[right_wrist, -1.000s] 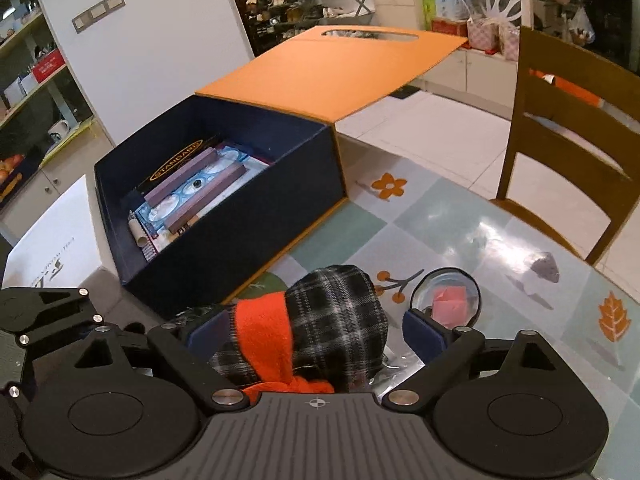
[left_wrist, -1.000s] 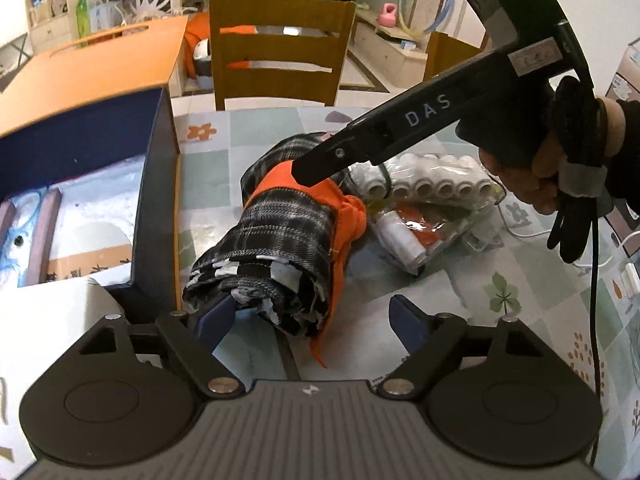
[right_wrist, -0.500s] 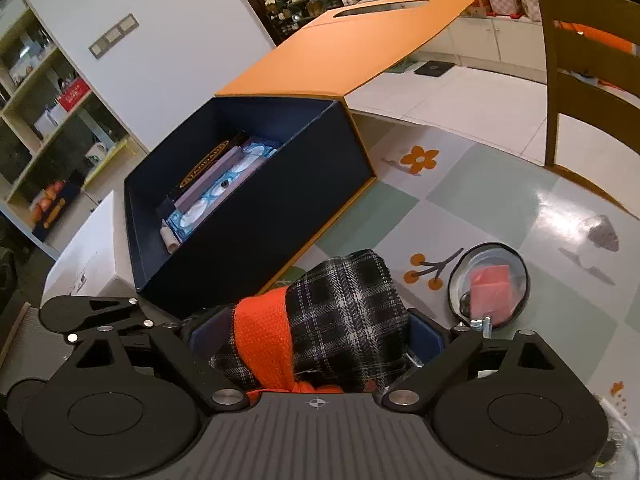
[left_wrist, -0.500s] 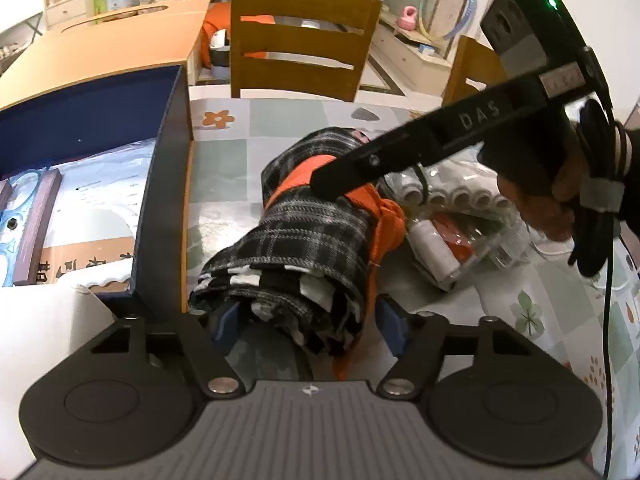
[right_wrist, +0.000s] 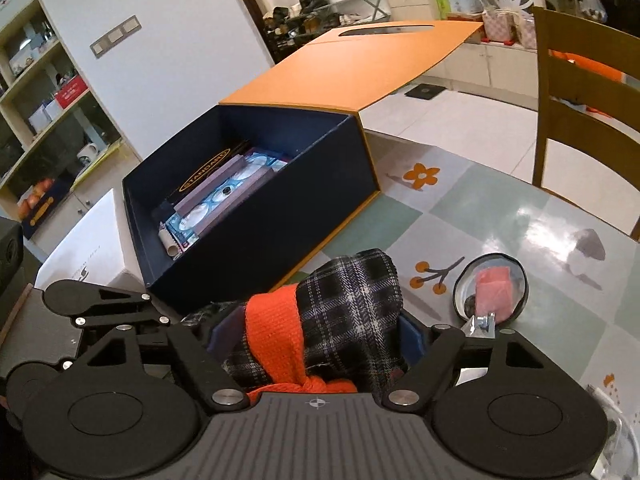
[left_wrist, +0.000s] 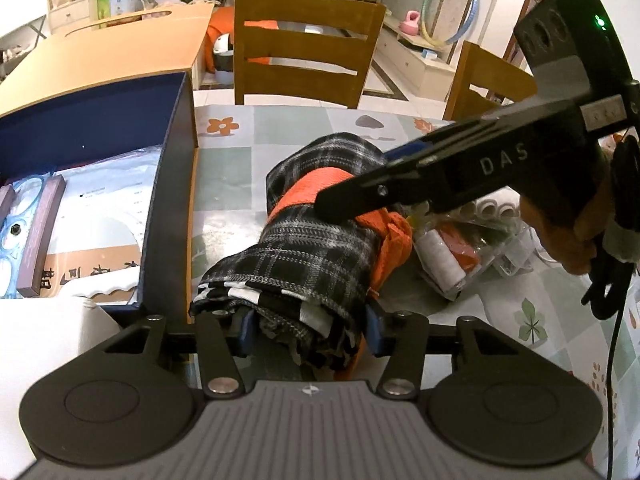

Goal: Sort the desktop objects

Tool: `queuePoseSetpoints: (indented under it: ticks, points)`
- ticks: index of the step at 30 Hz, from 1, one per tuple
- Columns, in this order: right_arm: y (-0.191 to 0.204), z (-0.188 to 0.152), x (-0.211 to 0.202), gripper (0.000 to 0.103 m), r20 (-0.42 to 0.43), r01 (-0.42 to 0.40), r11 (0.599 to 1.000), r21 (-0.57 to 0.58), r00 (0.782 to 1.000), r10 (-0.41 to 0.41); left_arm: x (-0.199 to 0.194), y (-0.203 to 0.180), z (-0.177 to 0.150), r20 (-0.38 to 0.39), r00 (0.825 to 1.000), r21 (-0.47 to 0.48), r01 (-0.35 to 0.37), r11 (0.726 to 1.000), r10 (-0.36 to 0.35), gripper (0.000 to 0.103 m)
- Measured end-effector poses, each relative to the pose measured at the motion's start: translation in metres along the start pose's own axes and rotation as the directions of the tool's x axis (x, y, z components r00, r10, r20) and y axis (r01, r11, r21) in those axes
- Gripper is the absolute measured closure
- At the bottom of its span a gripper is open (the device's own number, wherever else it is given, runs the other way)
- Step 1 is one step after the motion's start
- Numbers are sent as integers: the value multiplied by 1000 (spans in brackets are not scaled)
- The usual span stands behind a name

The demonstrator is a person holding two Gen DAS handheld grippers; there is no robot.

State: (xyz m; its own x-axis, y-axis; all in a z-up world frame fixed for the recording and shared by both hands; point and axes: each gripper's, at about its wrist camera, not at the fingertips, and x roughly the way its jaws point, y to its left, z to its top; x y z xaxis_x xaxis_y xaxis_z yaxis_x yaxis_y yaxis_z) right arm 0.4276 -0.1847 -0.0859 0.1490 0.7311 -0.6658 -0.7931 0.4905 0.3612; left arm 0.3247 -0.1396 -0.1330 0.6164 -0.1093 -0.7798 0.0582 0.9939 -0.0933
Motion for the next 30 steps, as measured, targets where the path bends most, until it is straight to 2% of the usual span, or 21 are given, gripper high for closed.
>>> queuePoseSetpoints:
  ticks: [11,15,22,30]
  points:
    - [15,8,-13,26,42,34,999,18,999,-35,-16,-1,3,76,996,31,35,999,-38,46]
    - [36,15,-27,26,61,56,998,11,997,-56,-29,0,3,104,993,37,56,998,-59,46]
    - [72,27,-50,26,93,94,996,-1,991,-93,-64,3,3,162,981,59,93,994,-102,45]
    - [113,40,-77,26,131,138,990,-14,982,-135,-124,11,2,246,957,83,136,987,-152,46]
